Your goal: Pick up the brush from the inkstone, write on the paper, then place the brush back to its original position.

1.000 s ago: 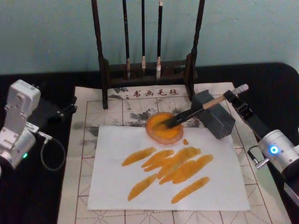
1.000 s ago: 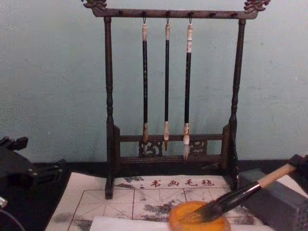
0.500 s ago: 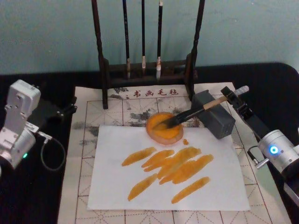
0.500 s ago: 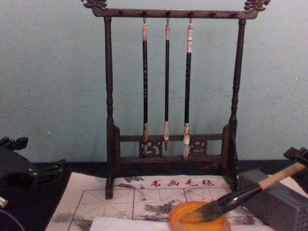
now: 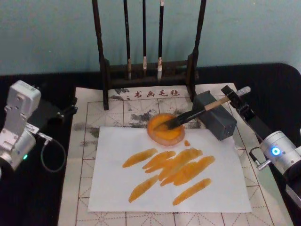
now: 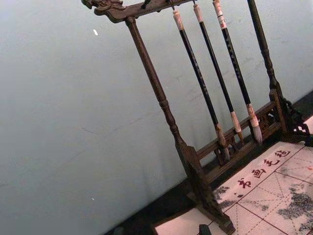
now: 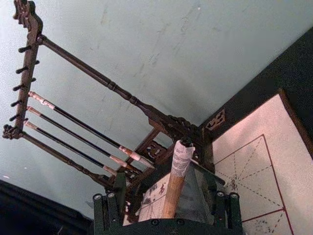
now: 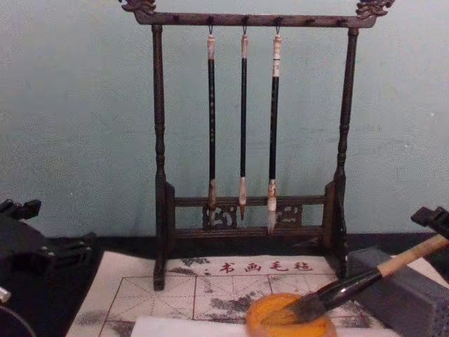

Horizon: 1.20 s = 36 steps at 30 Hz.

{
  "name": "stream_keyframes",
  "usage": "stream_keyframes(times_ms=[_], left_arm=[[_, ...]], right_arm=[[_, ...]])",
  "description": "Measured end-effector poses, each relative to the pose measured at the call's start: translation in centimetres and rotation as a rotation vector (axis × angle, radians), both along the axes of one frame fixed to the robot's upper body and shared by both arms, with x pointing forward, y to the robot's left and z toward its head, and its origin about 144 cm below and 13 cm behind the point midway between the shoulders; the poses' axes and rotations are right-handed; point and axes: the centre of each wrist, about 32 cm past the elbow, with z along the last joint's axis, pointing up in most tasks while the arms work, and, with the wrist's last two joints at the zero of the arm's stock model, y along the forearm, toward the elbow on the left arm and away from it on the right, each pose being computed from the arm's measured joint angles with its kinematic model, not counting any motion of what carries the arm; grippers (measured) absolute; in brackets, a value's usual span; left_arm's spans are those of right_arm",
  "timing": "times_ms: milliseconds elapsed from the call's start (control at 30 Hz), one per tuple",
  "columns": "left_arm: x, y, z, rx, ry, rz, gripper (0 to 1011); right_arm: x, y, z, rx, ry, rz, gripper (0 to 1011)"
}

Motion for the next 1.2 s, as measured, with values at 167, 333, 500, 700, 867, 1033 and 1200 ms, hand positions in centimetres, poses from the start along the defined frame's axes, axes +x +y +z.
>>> stream_keyframes(times_ms=[167,333,500,700,867,1033,1200], left_arm=[[0.0,0.0,0.0,0.000,0.000,0.000,1001],[0.0,0.0,0.0,0.000,0.000,0.000,1001],[0.0,0.0,0.0,0.000,0.000,0.000,1001],[0.0,0.0,0.0,0.000,0.000,0.000,1001],[0.0,0.0,0.0,0.000,0.000,0.000,1001],[0.0,0.0,0.0,0.000,0.000,0.000,1001],[0.0,0.0,0.0,0.000,0.000,0.000,1001]], right_arm=[[0.0,0.0,0.0,0.000,0.000,0.000,1000],[-0.2,-0.2,0.5,-0.009,-0.016,-0.001,1000],[-1.0,-0.5,1.4,-0.067,-0.023,-0.003,1000],[-2.3,-0.8,2.2,-0.199,-0.029,-0.016,1000],[-4.2,-1.1,3.0,-0.403,-0.061,-0.053,1000],[-5.6,-1.4,3.3,-0.543,-0.074,-0.098,1000],[-6.3,-1.7,3.3,-0.636,-0.070,-0.139,1000]])
